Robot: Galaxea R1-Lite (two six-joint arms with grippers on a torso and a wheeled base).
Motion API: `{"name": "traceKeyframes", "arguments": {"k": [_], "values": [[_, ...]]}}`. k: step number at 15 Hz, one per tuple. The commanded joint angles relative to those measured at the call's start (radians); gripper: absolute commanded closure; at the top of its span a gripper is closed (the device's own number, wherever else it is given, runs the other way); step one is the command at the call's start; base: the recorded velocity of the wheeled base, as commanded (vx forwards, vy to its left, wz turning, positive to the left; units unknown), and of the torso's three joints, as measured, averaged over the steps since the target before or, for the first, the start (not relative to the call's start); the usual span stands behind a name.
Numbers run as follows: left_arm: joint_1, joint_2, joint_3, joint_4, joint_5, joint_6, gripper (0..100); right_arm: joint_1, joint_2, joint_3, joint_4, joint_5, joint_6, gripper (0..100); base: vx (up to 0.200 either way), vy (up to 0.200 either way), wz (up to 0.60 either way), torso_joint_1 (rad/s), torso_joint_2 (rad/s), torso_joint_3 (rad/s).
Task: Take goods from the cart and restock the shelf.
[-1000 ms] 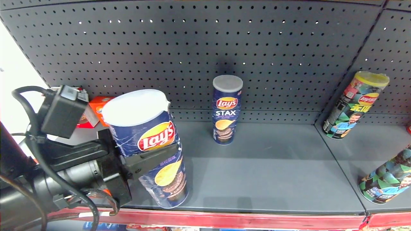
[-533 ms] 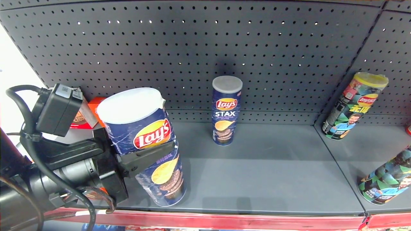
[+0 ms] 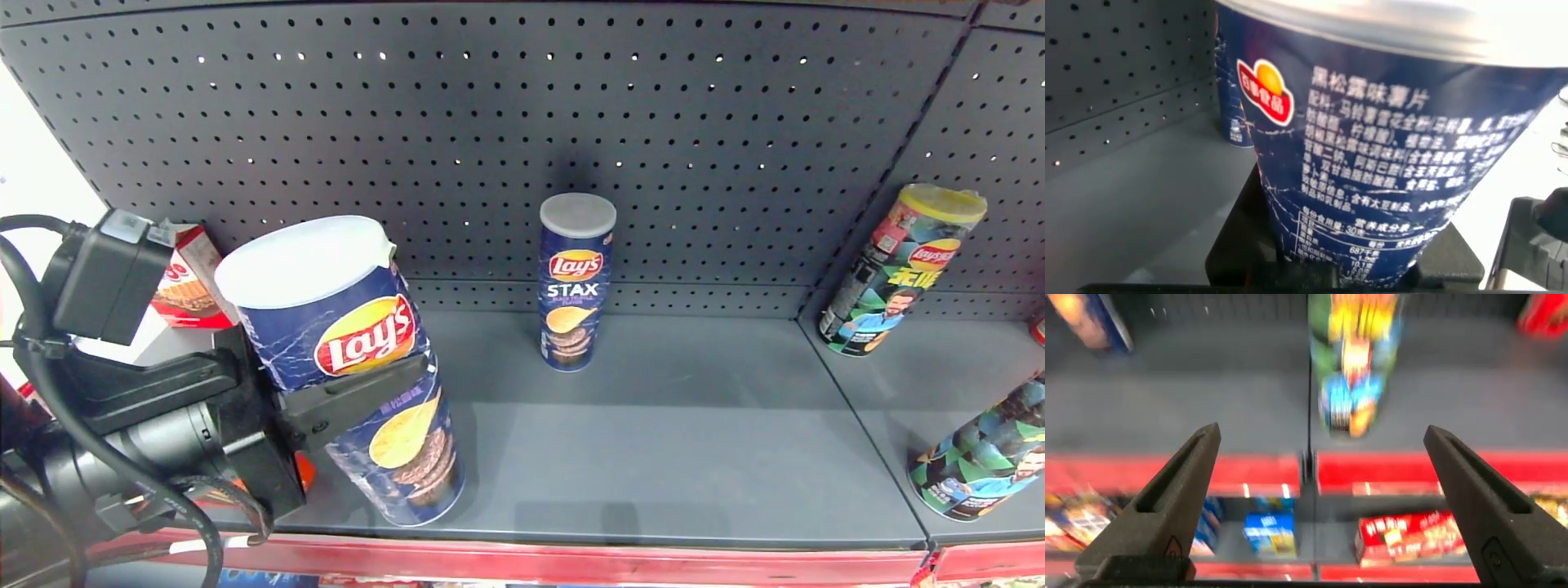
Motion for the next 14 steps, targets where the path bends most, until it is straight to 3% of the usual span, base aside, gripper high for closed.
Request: {"name": "traceKeyframes", "arguments": {"k": [1,6,9,13,14], "values": [[0.002,-0.013,0.043,-0.005,0.0,-0.001,100,0.055,0.25,-0.181,0.012,0.065,-0.038,0,0.0,0.0,0.0,0.0,0.0,0.0],[0.003,-0.048,0.065,-0.004,0.0,-0.001,100,0.116,0.417,-0.346,0.012,0.145,-0.057,0,0.0,0.0,0.0,0.0,0.0,0.0],[0.013,-0.049,0.068,-0.002,0.0,-0.001,100,0.257,0.615,-0.517,0.005,0.172,-0.084,0,0.0,0.0,0.0,0.0,0.0,0.0],[0.014,-0.049,0.072,-0.004,-0.002,-0.001,100,0.345,0.724,-0.558,-0.011,0.166,-0.184,0,0.0,0.0,0.0,0.0,0.0,0.0],[0.014,-0.051,0.074,-0.002,0.0,-0.001,100,0.394,0.785,-0.563,-0.074,0.166,-0.199,0,0.0,0.0,0.0,0.0,0.0,0.0]]}}
